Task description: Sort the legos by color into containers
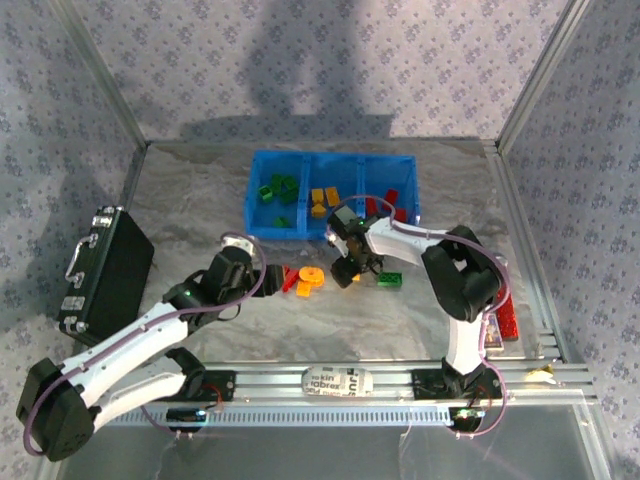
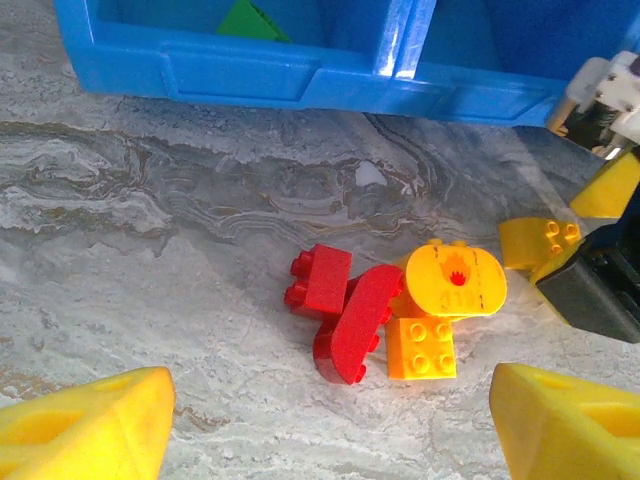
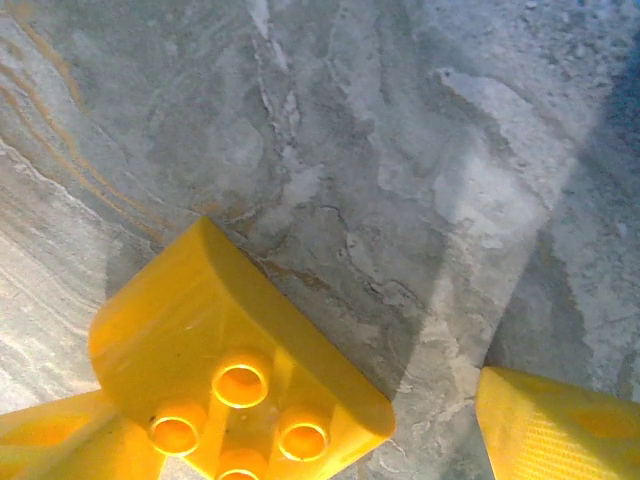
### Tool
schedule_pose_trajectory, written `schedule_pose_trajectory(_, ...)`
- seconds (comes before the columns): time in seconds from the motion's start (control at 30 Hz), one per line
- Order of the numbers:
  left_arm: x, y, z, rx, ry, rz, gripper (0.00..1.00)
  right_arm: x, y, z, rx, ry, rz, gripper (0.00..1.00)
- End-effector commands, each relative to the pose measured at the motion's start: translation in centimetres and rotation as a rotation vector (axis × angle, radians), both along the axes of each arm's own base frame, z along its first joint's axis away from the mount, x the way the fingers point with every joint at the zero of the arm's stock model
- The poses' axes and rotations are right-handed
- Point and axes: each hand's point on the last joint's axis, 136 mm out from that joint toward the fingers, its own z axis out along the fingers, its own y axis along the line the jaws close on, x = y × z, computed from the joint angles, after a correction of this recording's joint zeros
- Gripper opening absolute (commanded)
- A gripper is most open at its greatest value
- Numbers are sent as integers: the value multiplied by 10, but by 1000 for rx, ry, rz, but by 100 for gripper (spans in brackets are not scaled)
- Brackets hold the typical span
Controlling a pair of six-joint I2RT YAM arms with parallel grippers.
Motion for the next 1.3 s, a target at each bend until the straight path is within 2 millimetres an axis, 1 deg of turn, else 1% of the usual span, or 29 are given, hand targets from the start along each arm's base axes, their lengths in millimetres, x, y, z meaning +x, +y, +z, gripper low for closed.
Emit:
schedule_pose_trajectory(0.0,0,3,9,-15,-33,14,83,31,16,-10,37,-59,36,78)
schedule_pose_trajectory(0.03,0,4,9,-13,-33,14,83,31,17,-11,36,-49,42,75)
schedule_pose_trajectory(0.13,-1,5,9,-6,-31,13,83,25,20,-15,40,-22,55,63)
schedule_pose_trajectory(0.2,-1,5,8,-2,-30,12,83,19,23,-15,48,-19,67,51)
schedule_pose_trajectory(0.23,-1,5,8,0,-29,12,83,15,24,-16,45,-15,72,46)
schedule_pose_trajectory(0.3,1,4,8,2,-33,12,83,13,23,-13,30,-32,71,36)
schedule_pose_trajectory(0.33,1,4,7,7,-31,10,83,14,23,-10,24,-50,62,35)
schedule_pose_trajectory(0.37,1,2,7,10,-29,4,83,16,23,-3,30,-66,54,34)
schedule_pose_trajectory(0.43,3,0,7,20,-27,-4,83,23,25,17,53,-111,37,33)
schedule_pose_trajectory(0.53,5,-1,6,38,-26,-9,82,40,32,63,111,-190,19,32)
schedule_pose_trajectory(0.57,6,-2,7,42,-34,-10,82,49,35,80,137,-222,12,32)
schedule_pose_trajectory(0.63,5,-6,6,49,-37,-16,82,69,40,108,184,-277,-12,33)
schedule_pose_trajectory(0.7,4,-12,7,60,-41,-30,82,93,41,124,225,-315,-50,34)
schedule_pose_trajectory(0.8,-1,-24,4,83,-37,-57,82,122,42,122,237,-299,-93,35)
schedule_pose_trajectory(0.83,-3,-27,3,89,-34,-64,82,128,44,120,235,-292,-100,37)
schedule_pose_trajectory(0.87,-5,-31,0,95,-28,-73,82,134,47,119,229,-289,-107,45)
schedule_pose_trajectory(0.9,-7,-34,-3,102,-22,-79,82,138,49,117,212,-290,-113,66)
schedule_pose_trajectory(0.93,-9,-36,-5,108,-16,-83,82,141,49,119,196,-304,-119,75)
schedule_pose_trajectory(1.0,-12,-43,-12,107,4,-101,81,141,48,128,162,-356,-139,81)
schedule_pose_trajectory(1.03,-14,-46,-15,108,17,-110,80,139,48,133,165,-378,-144,82)
schedule_pose_trajectory(1.07,-15,-50,-19,112,28,-121,75,136,47,141,183,-401,-152,84)
schedule_pose_trajectory(1.1,-15,-54,-22,114,38,-136,68,133,46,148,205,-418,-161,84)
schedule_pose_trajectory(1.13,-16,-58,-26,119,46,-147,62,130,44,154,223,-428,-166,84)
schedule_pose_trajectory(1.17,-16,-62,-30,127,61,-161,59,124,42,160,242,-432,-166,84)
schedule_pose_trajectory(1.27,-16,-79,-39,156,90,-216,56,106,36,176,286,-454,-158,84)
